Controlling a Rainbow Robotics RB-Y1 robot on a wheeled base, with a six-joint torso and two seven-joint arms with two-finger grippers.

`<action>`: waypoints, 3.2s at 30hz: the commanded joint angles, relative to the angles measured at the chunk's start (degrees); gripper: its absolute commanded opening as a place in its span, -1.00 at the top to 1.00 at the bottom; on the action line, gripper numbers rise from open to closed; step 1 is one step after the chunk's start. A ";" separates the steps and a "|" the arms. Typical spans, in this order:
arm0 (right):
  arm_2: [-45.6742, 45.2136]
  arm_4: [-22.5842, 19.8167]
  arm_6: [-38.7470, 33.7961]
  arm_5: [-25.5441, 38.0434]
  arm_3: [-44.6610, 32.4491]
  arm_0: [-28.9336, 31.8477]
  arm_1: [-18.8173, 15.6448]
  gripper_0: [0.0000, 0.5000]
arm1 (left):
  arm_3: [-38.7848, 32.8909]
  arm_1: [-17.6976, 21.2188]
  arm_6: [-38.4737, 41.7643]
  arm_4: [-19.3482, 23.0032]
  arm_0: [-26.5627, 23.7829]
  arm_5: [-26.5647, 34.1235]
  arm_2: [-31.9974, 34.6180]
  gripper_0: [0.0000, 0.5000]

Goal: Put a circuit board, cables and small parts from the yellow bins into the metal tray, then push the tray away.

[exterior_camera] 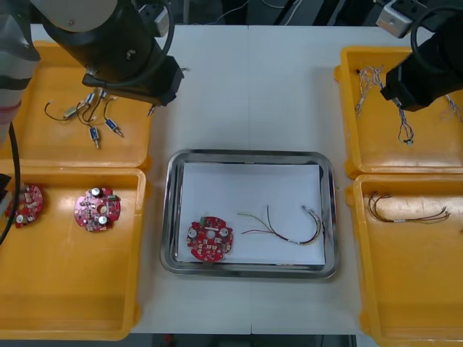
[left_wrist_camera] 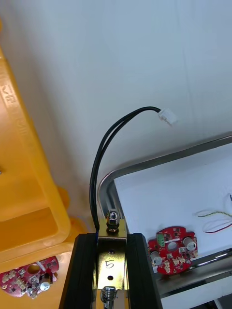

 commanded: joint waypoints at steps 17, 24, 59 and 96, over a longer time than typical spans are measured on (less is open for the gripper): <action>12.64 -5.71 -0.70 0.18 -13.22 2.42 -8.20 1.00 | -12.79 -6.69 13.71 -10.59 12.75 0.26 -7.10 1.00; 12.90 -8.35 -0.79 0.18 -13.83 3.30 -9.78 1.00 | -12.88 -7.13 14.76 -15.08 16.70 -4.49 -11.15 1.00; 18.44 -10.90 -1.58 0.18 -19.19 5.76 -10.75 1.00 | -3.56 -6.61 18.72 -23.43 23.03 -24.17 -22.22 0.99; 24.86 -9.05 -1.58 -1.89 -21.39 5.41 -10.40 1.00 | -14.20 -3.88 21.36 -13.49 16.70 -7.12 -10.62 -1.00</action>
